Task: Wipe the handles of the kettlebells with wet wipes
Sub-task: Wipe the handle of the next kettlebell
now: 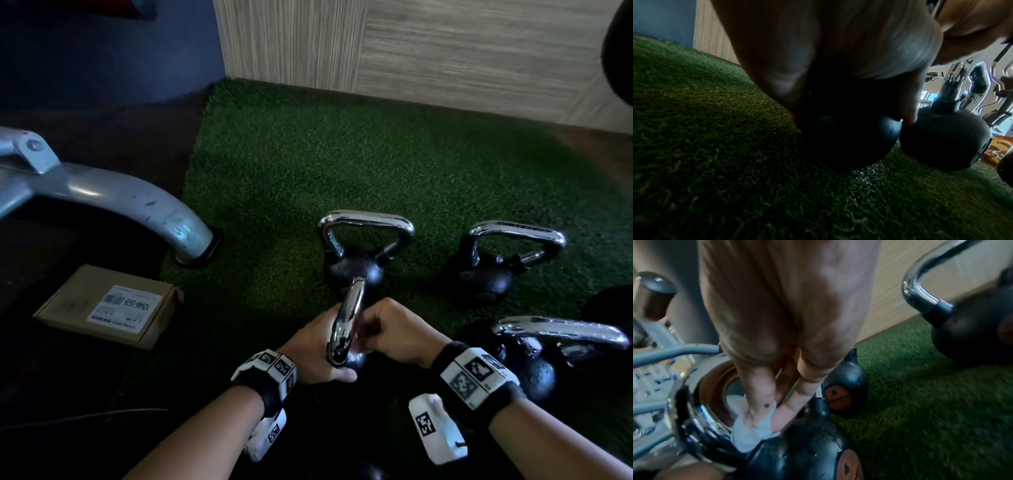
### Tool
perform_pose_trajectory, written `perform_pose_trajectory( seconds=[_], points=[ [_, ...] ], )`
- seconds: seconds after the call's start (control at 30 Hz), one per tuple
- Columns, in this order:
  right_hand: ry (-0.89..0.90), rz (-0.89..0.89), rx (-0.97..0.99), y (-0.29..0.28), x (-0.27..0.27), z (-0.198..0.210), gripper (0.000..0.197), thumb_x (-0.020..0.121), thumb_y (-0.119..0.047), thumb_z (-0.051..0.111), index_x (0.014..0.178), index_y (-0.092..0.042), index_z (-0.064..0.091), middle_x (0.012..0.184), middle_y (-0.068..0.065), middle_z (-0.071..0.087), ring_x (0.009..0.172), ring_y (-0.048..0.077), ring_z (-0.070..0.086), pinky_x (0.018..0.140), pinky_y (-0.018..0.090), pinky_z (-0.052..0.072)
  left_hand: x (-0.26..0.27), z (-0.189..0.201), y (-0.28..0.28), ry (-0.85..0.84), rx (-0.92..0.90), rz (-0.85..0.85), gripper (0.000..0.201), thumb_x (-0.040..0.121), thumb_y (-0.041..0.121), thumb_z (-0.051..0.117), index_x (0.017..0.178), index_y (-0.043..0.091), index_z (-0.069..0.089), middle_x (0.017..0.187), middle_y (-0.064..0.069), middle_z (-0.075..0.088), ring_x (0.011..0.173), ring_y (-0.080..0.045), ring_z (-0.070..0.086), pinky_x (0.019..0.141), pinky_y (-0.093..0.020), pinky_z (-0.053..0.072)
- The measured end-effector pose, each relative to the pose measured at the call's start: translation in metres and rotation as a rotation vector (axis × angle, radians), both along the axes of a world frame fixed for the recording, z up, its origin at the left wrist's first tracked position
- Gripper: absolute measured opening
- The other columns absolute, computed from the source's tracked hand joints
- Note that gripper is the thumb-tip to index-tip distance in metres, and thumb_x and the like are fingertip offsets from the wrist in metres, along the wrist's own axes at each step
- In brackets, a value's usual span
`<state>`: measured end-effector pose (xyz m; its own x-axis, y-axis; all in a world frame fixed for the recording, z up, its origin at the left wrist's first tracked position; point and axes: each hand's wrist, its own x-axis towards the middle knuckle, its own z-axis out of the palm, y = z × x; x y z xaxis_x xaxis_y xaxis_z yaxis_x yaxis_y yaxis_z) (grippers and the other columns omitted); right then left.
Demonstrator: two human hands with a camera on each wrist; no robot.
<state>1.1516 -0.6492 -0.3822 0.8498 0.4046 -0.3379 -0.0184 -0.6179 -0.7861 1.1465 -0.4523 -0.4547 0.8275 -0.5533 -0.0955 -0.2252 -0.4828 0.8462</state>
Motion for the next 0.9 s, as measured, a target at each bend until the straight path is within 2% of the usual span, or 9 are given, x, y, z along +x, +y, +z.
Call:
perform_pose_trajectory(
  seconds=[0.13, 0.27, 0.33, 0.4, 0.5, 0.6, 0.67, 0.77, 0.9],
  points=[
    [0.076, -0.014, 0.179, -0.004, -0.007, 0.000, 0.019, 0.077, 0.003, 0.082, 0.087, -0.013, 0.082, 0.089, 0.007, 0.081, 0.083, 0.010, 0.071, 0.081, 0.026, 0.056, 0.000, -0.006, 0.001, 0.010, -0.002, 0.017, 0.110, 0.064, 0.026, 0.096, 0.152, 0.030, 0.031, 0.138, 0.022, 0.038, 0.125, 0.010, 0.040, 0.100, 0.000, 0.032],
    [0.026, 0.041, 0.078, 0.002, 0.000, 0.002, 0.029, 0.078, 0.000, 0.083, 0.071, -0.028, 0.077, 0.069, -0.013, 0.074, 0.066, -0.007, 0.063, 0.066, 0.013, 0.047, 0.000, -0.005, 0.001, -0.022, -0.006, 0.010, 0.108, 0.065, 0.025, 0.097, 0.152, 0.025, 0.033, 0.137, 0.022, 0.038, 0.125, 0.010, 0.039, 0.098, 0.006, 0.025],
    [0.040, 0.039, 0.082, 0.001, 0.003, 0.000, 0.027, 0.078, 0.001, 0.083, 0.073, -0.025, 0.078, 0.068, -0.013, 0.074, 0.065, -0.007, 0.063, 0.065, 0.012, 0.047, 0.000, -0.005, 0.002, -0.020, -0.014, 0.006, 0.111, 0.064, 0.029, 0.097, 0.153, 0.028, 0.031, 0.144, 0.018, 0.039, 0.133, 0.004, 0.040, 0.109, -0.006, 0.030],
    [0.113, 0.001, 0.200, -0.002, 0.000, -0.004, 0.015, 0.078, 0.004, 0.082, 0.084, -0.010, 0.081, 0.082, 0.002, 0.080, 0.076, 0.003, 0.070, 0.074, 0.017, 0.052, 0.000, -0.008, 0.003, -0.006, -0.013, 0.000, 0.113, 0.062, 0.034, 0.096, 0.153, 0.033, 0.029, 0.147, 0.016, 0.039, 0.137, 0.000, 0.041, 0.116, -0.023, 0.037],
    [0.285, -0.102, 0.452, -0.005, -0.011, -0.013, 0.020, 0.078, 0.004, 0.082, 0.098, 0.002, 0.078, 0.099, 0.021, 0.077, 0.088, 0.018, 0.072, 0.085, 0.028, 0.058, -0.003, -0.008, 0.004, 0.014, -0.015, 0.008, 0.111, 0.063, 0.029, 0.096, 0.149, 0.039, 0.027, 0.144, 0.016, 0.040, 0.135, -0.001, 0.043, 0.115, -0.025, 0.040],
    [0.497, -0.299, 0.705, -0.002, -0.015, -0.020, 0.039, 0.066, -0.004, 0.085, 0.103, 0.005, 0.074, 0.094, 0.018, 0.075, 0.079, 0.021, 0.074, 0.077, 0.029, 0.063, -0.005, -0.009, 0.004, 0.015, 0.000, 0.020, 0.112, 0.063, 0.031, 0.095, 0.151, 0.037, 0.026, 0.144, 0.019, 0.037, 0.135, -0.001, 0.042, 0.115, -0.024, 0.040],
    [0.529, -0.444, 0.844, 0.004, -0.013, -0.024, 0.044, 0.066, -0.001, 0.081, 0.108, 0.008, 0.069, 0.091, 0.018, 0.075, 0.075, 0.022, 0.075, 0.072, 0.028, 0.063, -0.004, -0.009, 0.003, 0.014, -0.005, 0.025, 0.110, 0.062, 0.036, 0.094, 0.152, 0.036, 0.030, 0.145, 0.021, 0.038, 0.137, 0.001, 0.041, 0.116, -0.030, 0.041],
    [0.531, -0.569, 0.948, 0.011, -0.013, -0.024, 0.034, 0.072, 0.009, 0.069, 0.106, 0.007, 0.067, 0.088, 0.017, 0.076, 0.074, 0.021, 0.076, 0.067, 0.027, 0.063, 0.000, -0.009, 0.001, -0.004, -0.031, 0.011, 0.105, 0.061, 0.035, 0.093, 0.150, 0.038, 0.039, 0.145, 0.020, 0.043, 0.139, -0.003, 0.043, 0.117, -0.036, 0.041],
    [0.504, -0.535, 0.914, 0.004, -0.019, -0.016, 0.026, 0.069, 0.010, 0.072, 0.094, 0.005, 0.070, 0.087, 0.018, 0.076, 0.074, 0.024, 0.076, 0.067, 0.029, 0.064, 0.002, -0.008, 0.001, -0.017, -0.020, 0.012, 0.086, 0.060, 0.033, 0.093, 0.132, 0.044, 0.047, 0.135, 0.024, 0.044, 0.132, 0.000, 0.045, 0.113, -0.037, 0.043]
  ],
)
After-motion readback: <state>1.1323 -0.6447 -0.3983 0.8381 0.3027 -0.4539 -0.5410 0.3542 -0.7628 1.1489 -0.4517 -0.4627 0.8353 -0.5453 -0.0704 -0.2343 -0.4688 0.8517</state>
